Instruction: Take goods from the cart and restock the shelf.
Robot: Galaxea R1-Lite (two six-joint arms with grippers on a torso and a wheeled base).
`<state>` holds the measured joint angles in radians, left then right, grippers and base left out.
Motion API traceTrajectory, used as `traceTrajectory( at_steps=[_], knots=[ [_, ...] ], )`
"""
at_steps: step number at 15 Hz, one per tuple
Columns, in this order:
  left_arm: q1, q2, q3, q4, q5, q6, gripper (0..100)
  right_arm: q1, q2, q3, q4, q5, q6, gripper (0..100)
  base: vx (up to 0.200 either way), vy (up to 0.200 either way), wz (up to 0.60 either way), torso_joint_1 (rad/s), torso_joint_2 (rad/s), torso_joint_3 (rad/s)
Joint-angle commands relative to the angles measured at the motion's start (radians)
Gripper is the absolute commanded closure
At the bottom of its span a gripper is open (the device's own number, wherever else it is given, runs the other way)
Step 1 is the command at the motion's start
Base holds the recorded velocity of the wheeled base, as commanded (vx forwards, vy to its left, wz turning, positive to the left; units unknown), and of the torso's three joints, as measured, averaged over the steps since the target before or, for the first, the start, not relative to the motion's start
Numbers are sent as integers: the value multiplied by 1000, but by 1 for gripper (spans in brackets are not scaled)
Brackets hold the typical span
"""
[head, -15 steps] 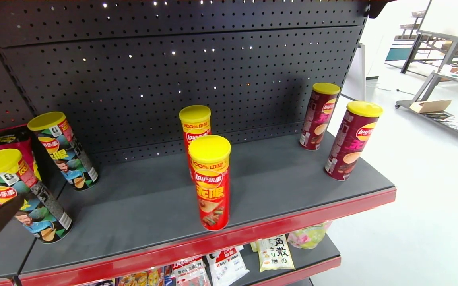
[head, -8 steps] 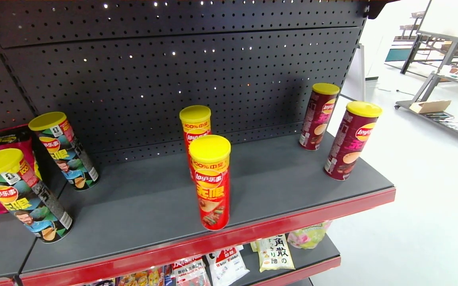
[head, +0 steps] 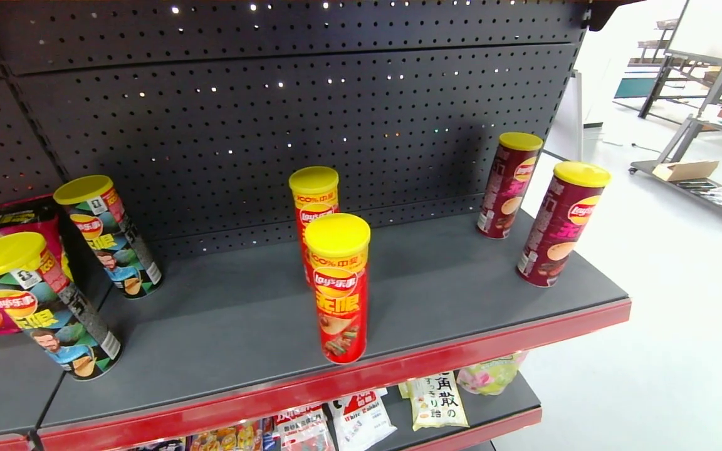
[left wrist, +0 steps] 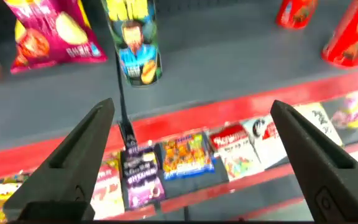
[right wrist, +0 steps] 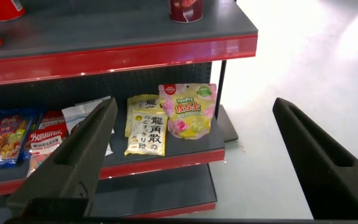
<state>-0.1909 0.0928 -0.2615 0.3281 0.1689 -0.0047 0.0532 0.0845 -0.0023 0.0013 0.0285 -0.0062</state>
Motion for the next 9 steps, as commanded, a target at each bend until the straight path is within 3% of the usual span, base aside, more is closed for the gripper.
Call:
traceTrajectory(
  at_steps=[1, 4, 7, 9],
  knots=[
    [1, 4, 36, -29, -2, 0, 0, 0, 1, 1, 0, 1, 0, 0, 0, 0, 600, 2, -7, 2],
    [1, 4, 113, -103, -3, 3, 0, 0, 1, 1, 0, 1, 0, 0, 0, 0, 600, 6, 2, 2],
    [1, 4, 194, -238, -22, 2, 0, 0, 1, 2, 0, 1, 6, 0, 0, 0, 0, 0, 0, 0],
    [1, 4, 206, -258, -51, 2, 0, 0, 1, 2, 0, 1, 5, 0, 0, 0, 0, 0, 0, 0]
  ],
)
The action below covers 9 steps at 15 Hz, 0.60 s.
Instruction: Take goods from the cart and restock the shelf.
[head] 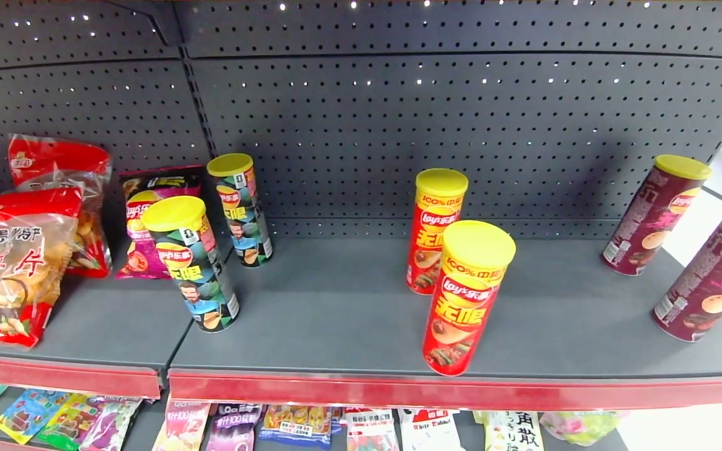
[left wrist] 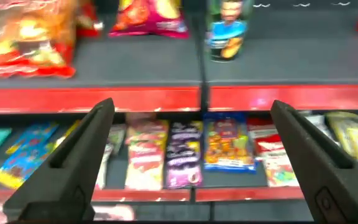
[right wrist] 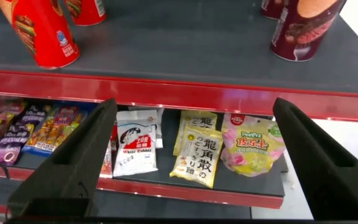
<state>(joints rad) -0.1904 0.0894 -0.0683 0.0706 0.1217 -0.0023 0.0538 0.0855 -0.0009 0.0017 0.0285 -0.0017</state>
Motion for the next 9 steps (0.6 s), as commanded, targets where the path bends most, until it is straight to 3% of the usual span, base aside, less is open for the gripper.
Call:
traceTrajectory(
  at_steps=[1, 2, 3, 4, 5, 7, 8, 9],
  knots=[
    [0, 7, 13, 0, 12, -1, 0, 1, 0, 1, 0, 2, -1, 0, 0, 0, 0, 0, 0, 0],
    [0, 7, 13, 0, 30, -1, 0, 1, 0, -1, 0, 2, -1, 0, 0, 0, 0, 0, 0, 0],
    [0, 7, 15, 0, 90, 1, 0, 0, -1, 1, 0, 1, 3, 0, 0, 0, 0, 0, 0, 0],
    [19, 9, 18, -11, 174, -31, 0, 0, -3, 1, -2, 1, 3, 0, 0, 0, 0, 0, 0, 0],
    [20, 7, 19, -14, 174, -42, 0, 0, -3, -8, -12, 2, 5, 0, 0, 0, 0, 0, 0, 0],
    [20, 7, 39, -52, 148, 13, 0, 37, 186, -237, -37, 21, 91, 0, 0, 0, 0, 0, 0, 0],
    [20, 7, 47, -69, 118, 25, 0, 57, 232, -295, -29, 53, 85, 0, 0, 0, 0, 0, 0, 0],
    [20, 10, 47, -69, 110, 16, 0, 77, 330, -327, -29, 83, 20, 0, 0, 0, 0, 0, 0, 0]
  ],
)
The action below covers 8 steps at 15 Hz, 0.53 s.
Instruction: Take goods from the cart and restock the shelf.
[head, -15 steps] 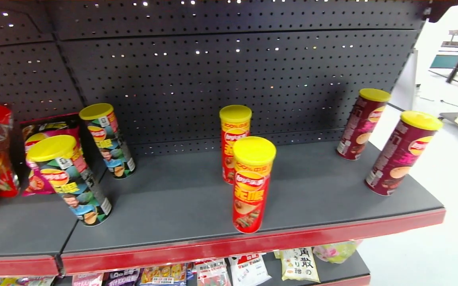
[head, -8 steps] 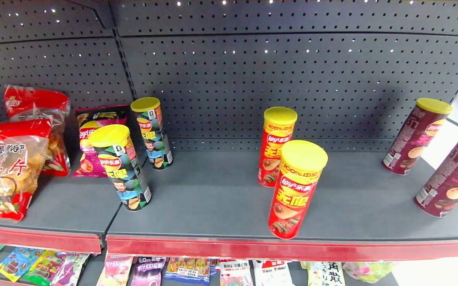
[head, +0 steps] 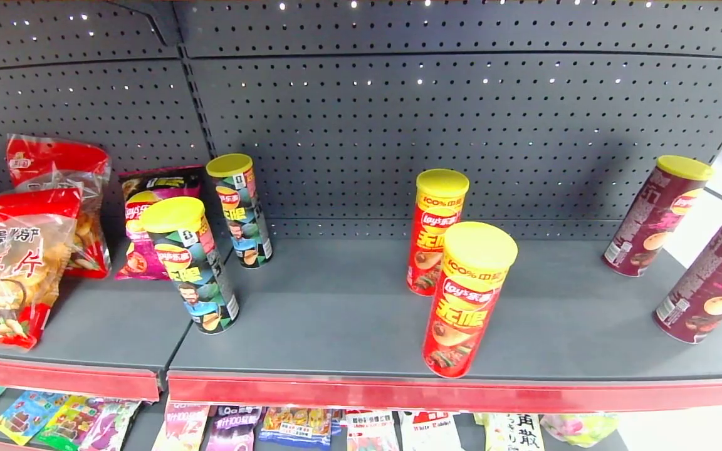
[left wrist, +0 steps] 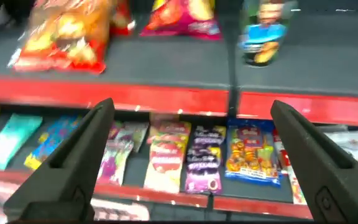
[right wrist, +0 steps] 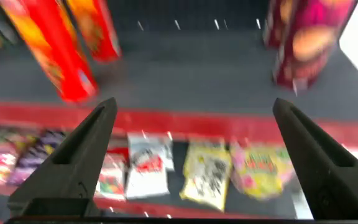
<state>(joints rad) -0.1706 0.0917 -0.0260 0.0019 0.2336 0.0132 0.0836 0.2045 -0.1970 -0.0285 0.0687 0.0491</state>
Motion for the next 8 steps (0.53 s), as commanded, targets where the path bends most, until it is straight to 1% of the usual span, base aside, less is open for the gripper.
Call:
traceTrajectory(
  at_steps=[1, 2, 3, 4, 5, 7, 8],
  knots=[
    [0, 6, 4, 0, -4, -7, 0, 47, 263, -144, -1, 42, -69, 0, 0, 0, 0, 0, 0, 0],
    [0, 5, 6, -3, -4, -22, 0, 47, 461, -199, -8, 40, -137, 0, 0, 0, 0, 0, 0, 0],
    [0, 5, 6, -3, 0, -22, 0, 64, 576, -226, -8, 46, -153, 0, 0, 0, 0, 0, 0, 0],
    [0, 5, 6, -3, 4, -19, 0, 104, 670, -252, -11, 48, -161, 0, 0, 0, 0, 0, 0, 0],
    [0, 5, 6, -3, 4, -18, 0, 136, 740, -268, -13, 40, -155, 0, 0, 0, 0, 0, 0, 0],
    [0, 5, 6, -3, 7, -18, 0, 146, 840, -285, -14, 31, -161, 0, 0, 0, 0, 0, 0, 0],
    [0, 5, 6, -2, 3, -22, 0, 174, 900, -283, -14, 31, -161, 0, 0, 0, 0, 0, 0, 0]
  ],
)
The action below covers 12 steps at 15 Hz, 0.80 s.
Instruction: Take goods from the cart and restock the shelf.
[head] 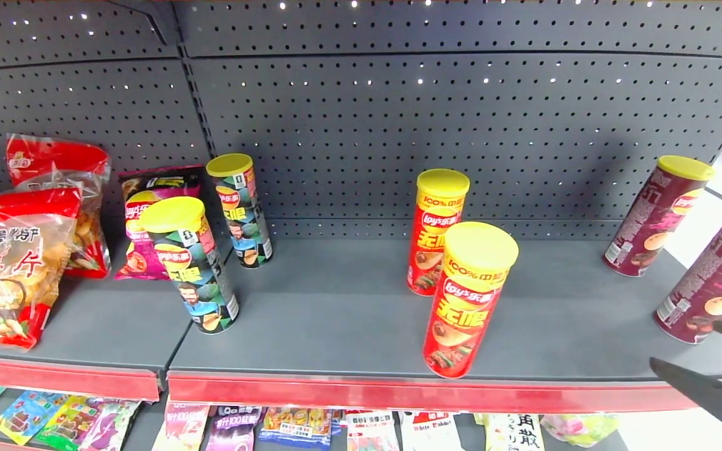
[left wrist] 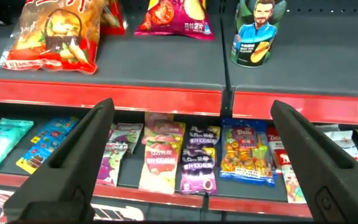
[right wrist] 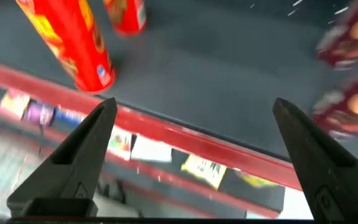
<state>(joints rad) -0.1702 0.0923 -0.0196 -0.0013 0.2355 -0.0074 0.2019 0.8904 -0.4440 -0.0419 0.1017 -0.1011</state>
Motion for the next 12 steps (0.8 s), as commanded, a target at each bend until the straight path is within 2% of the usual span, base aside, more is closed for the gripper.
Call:
traceTrajectory(
  at_steps=[1, 7, 12],
  knots=[
    [0, 4, 0, 1, -5, -3, 0, 63, 268, -38, -4, -4, -8, 0, 0, 0, 0, 0, 0, 0],
    [0, 4, 0, 0, -4, -5, 0, 71, 565, -84, -167, -37, -11, 0, 0, 0, 0, 0, 0, 0],
    [0, 4, 0, 0, 1, -3, 0, 134, 668, -151, -174, -56, -8, 0, 0, 0, 0, 0, 0, 0]
  ],
)
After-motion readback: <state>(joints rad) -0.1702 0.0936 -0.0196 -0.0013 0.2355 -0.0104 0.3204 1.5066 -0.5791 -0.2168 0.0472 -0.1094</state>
